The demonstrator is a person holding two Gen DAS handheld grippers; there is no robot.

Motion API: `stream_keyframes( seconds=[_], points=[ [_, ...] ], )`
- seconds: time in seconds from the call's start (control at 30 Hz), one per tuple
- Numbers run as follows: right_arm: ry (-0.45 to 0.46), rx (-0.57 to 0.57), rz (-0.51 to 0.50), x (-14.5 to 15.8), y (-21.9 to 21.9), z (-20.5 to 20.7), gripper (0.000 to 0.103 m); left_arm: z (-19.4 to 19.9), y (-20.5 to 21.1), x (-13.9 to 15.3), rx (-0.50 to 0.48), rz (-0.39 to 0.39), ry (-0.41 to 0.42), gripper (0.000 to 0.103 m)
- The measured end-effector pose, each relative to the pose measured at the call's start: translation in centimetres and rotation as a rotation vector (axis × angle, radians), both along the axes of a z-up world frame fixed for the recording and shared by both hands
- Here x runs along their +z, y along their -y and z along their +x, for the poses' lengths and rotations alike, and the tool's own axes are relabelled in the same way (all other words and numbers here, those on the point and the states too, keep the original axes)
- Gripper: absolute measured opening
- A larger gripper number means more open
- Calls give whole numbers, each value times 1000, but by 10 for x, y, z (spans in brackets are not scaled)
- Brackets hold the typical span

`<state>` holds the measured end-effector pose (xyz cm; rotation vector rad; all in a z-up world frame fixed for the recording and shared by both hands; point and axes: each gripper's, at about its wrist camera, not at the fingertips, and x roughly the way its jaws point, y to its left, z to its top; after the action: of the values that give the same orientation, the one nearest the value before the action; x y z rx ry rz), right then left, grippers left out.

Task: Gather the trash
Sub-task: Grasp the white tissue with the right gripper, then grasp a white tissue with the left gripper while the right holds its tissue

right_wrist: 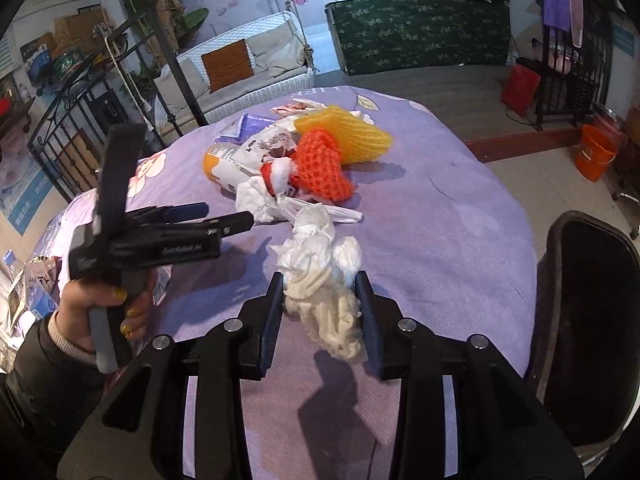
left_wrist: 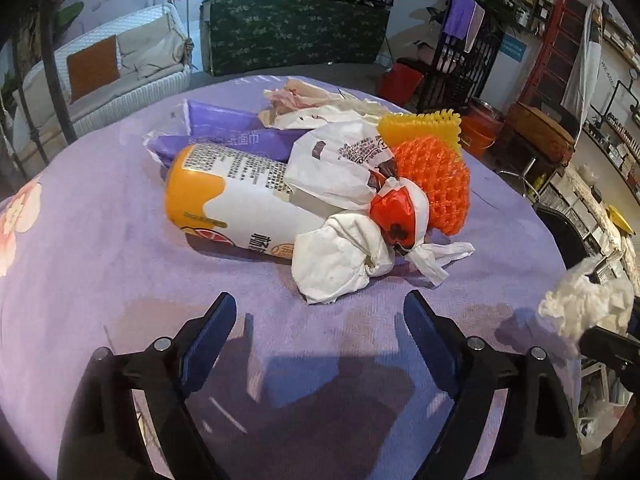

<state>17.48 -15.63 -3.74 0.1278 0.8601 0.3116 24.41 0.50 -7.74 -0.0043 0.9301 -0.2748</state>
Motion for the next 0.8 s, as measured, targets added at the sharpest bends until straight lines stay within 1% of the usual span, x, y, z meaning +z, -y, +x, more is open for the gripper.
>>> stream_keyframes(
  seconds=[0.03,0.07,0.1,0.13,0.17,0.2,0.23,0.27,0.3,0.33,0.37,0.43,0.47,0.57,0.63,0.7,0.8],
  points=[
    [0,-7,4,0,3,-1,37,6,0,-2,3,-9,-11,83],
    [0,-16,9,0,8,-3,37,11,0,-5,10,-6,-17,80],
    [-1,-23,12,-1,11,-3,37,16,0,-8,15,2,-24,76],
    [-2,-30,15,-1,14,-4,37,19,2,-10,14,1,-33,73],
    [-3,-36,17,-2,17,-5,37,21,2,-12,11,-10,-44,69],
    [-5,-46,19,-3,21,-7,37,22,2,-13,8,-31,-51,62],
    [-7,-52,21,-4,23,-8,37,22,2,-13,5,-55,-56,59],
    [-11,-62,24,-5,27,-9,37,21,2,-13,0,-76,-60,53],
    [-14,-69,27,-7,30,-9,37,18,3,-12,-1,-82,-59,46],
    [-17,-77,31,-9,33,-10,37,16,4,-12,0,-83,-56,41],
    [-19,-82,33,-10,35,-11,37,14,5,-12,-3,-88,-53,32],
    [-22,-93,40,-12,40,-12,37,8,6,-12,-7,-96,-55,18],
    [-22,-100,45,-13,42,-13,37,4,7,-11,-8,-96,-52,13],
    [-13,-113,55,-11,46,-16,37,-7,8,-5,-4,-100,-29,8],
    [-6,-119,56,-11,46,-19,37,-21,8,0,13,-104,-9,7],
    [-2,-124,63,-10,48,-22,37,-24,5,6,33,-112,6,7],
    [1,-131,68,-10,54,-27,37,-41,3,19,49,-142,39,6]
  ],
)
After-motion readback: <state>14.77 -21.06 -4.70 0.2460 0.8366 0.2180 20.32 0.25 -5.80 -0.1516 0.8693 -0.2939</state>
